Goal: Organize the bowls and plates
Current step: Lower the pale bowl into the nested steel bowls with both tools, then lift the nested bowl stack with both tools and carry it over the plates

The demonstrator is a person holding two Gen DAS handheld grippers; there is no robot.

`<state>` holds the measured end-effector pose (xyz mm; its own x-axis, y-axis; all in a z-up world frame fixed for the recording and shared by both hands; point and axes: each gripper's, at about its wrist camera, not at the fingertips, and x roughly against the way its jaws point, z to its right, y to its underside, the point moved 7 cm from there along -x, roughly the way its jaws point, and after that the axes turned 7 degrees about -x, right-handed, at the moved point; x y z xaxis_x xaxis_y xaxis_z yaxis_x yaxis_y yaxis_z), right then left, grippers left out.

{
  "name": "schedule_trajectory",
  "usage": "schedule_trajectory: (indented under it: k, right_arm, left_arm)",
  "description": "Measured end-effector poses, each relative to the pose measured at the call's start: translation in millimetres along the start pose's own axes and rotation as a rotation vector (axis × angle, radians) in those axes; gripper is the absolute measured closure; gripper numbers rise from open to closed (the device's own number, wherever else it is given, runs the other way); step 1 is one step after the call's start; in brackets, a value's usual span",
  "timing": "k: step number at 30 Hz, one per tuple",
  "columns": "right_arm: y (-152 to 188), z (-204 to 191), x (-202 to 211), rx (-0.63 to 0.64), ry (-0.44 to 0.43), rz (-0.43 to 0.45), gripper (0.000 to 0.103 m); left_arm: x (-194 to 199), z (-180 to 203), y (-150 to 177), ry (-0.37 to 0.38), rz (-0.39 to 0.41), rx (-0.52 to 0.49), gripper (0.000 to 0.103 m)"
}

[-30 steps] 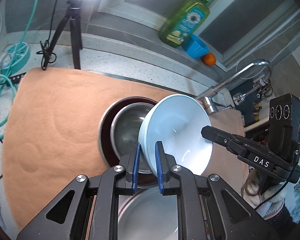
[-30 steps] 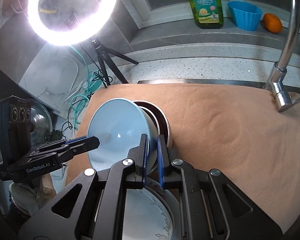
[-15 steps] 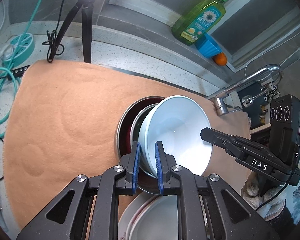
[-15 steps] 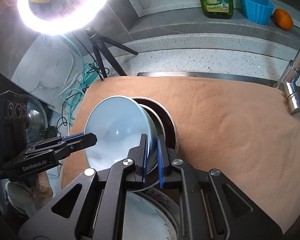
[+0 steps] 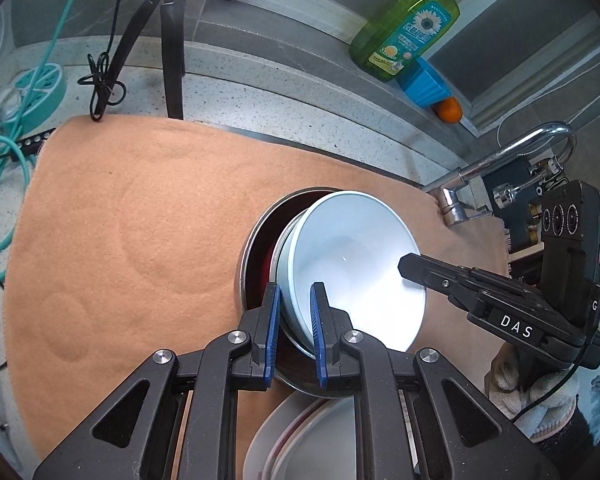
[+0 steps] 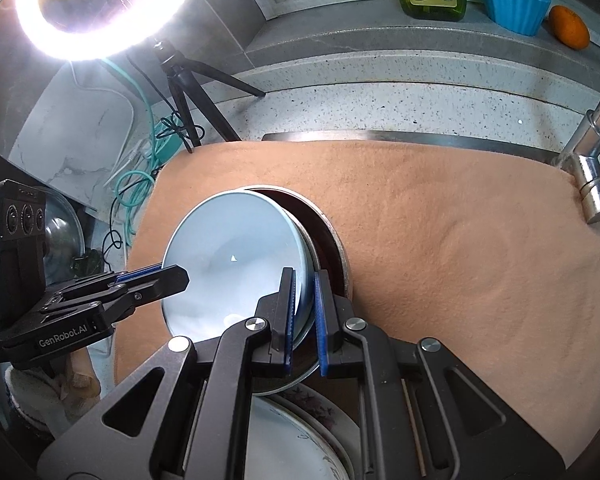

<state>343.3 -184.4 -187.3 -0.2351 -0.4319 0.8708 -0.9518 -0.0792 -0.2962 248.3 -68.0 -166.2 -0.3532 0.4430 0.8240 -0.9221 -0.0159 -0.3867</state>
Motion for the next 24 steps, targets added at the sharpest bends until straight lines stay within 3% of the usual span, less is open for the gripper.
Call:
schedule_trajectory:
  k: [14, 24]
  right_arm:
    - [-1.8, 1.2, 2.6, 0.004, 0.000, 0.006, 0.093]
    - [-5.1, 21.2, 26.4, -0.048, -0.038, 0.064, 0.092]
  left_arm:
    - [7.8, -1.2, -5.5, -0.005, 0.022, -0.001, 0.090]
    - [23.9, -23.5, -8.1, -0.037, 0.062, 0.039, 0.090]
